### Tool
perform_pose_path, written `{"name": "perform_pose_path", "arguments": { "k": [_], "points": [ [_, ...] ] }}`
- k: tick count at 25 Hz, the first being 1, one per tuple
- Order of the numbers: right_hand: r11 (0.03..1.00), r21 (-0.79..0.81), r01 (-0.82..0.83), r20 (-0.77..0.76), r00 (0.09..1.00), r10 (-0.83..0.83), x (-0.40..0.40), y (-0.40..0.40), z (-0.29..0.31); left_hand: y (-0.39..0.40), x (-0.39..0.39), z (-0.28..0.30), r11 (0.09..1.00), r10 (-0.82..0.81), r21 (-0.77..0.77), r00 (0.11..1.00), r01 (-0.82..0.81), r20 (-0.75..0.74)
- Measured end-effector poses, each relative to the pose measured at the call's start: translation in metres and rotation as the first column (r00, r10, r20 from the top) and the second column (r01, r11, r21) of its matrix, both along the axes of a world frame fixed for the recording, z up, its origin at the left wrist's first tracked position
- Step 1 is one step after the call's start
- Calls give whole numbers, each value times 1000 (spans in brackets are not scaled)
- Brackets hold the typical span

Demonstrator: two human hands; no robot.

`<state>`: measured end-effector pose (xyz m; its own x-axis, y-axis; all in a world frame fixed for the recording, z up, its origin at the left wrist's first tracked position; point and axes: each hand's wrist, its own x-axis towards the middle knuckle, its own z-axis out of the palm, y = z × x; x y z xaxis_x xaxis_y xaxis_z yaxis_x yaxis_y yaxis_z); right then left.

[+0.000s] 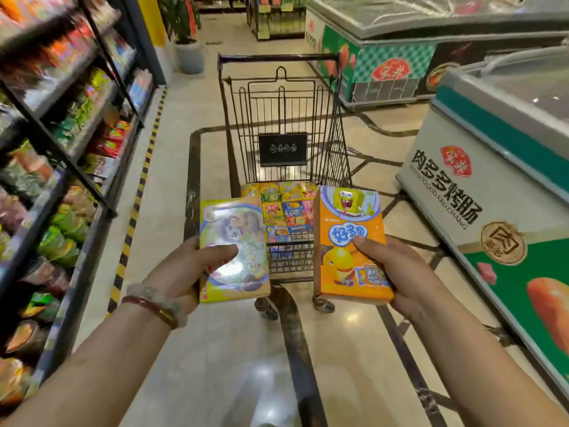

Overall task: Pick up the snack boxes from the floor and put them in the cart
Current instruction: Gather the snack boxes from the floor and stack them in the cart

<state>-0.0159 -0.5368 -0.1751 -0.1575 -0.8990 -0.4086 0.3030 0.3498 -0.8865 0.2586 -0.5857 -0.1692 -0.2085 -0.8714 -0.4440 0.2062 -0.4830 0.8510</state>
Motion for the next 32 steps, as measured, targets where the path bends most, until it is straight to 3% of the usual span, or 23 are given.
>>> {"name": "perform_pose_path", "arguments": {
  "k": [13, 20, 24, 27, 32],
  "points": [
    [997, 76, 22, 3, 1000, -23, -3, -219, -20, -250, -4, -29, 999, -14, 33, 999, 13, 47],
    [997, 79, 17, -5, 1000, -17, -6, -322, -52, -360, -26, -61, 994, 101, 44, 993, -103, 53],
    [991, 125, 48, 3, 999, -49, -15, -399, -99, -422, -47, -100, 987, 157, -21, 962, -157, 224],
    [980, 183, 83, -74, 995, -70, -24, -465, -153, -471, -69, -139, 966, 258, -92, 881, -242, 398],
    [954, 264, 142, -170, 980, -99, -23, -552, -261, -541, -99, -238, 949, 292, -52, 807, -310, 513]
  ]
}}
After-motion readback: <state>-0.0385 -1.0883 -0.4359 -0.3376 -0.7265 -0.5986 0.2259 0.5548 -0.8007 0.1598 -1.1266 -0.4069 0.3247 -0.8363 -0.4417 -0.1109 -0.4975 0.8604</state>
